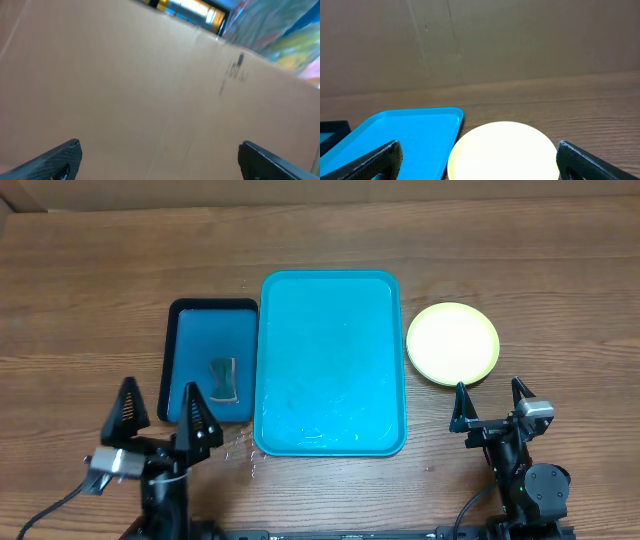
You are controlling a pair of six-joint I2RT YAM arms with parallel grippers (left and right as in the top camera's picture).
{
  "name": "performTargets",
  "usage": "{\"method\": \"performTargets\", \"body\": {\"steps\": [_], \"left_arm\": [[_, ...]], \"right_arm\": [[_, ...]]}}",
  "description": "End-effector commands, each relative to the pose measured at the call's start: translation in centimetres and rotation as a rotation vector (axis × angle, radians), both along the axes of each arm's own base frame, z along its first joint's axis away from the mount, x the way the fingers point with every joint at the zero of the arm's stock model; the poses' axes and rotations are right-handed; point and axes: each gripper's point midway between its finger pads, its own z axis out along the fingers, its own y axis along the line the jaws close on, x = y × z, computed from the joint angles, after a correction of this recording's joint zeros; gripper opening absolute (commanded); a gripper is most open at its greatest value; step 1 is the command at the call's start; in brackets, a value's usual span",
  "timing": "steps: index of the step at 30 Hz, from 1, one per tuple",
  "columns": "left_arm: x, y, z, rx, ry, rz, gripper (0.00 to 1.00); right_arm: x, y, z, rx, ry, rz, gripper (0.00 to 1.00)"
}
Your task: Clean dirty plates on tray and stack at the side
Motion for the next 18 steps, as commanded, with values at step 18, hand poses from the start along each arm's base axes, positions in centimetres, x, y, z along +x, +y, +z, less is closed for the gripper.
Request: {"method": "performTargets", "body": {"steps": [18], "left_arm": [[4.6,-0.5,-16.9,0.218,0.479,0.023,1.0]], "right_arm": [[0.0,0.1,-0.2,-0.003,-0.004,0.004,1.0]]}}
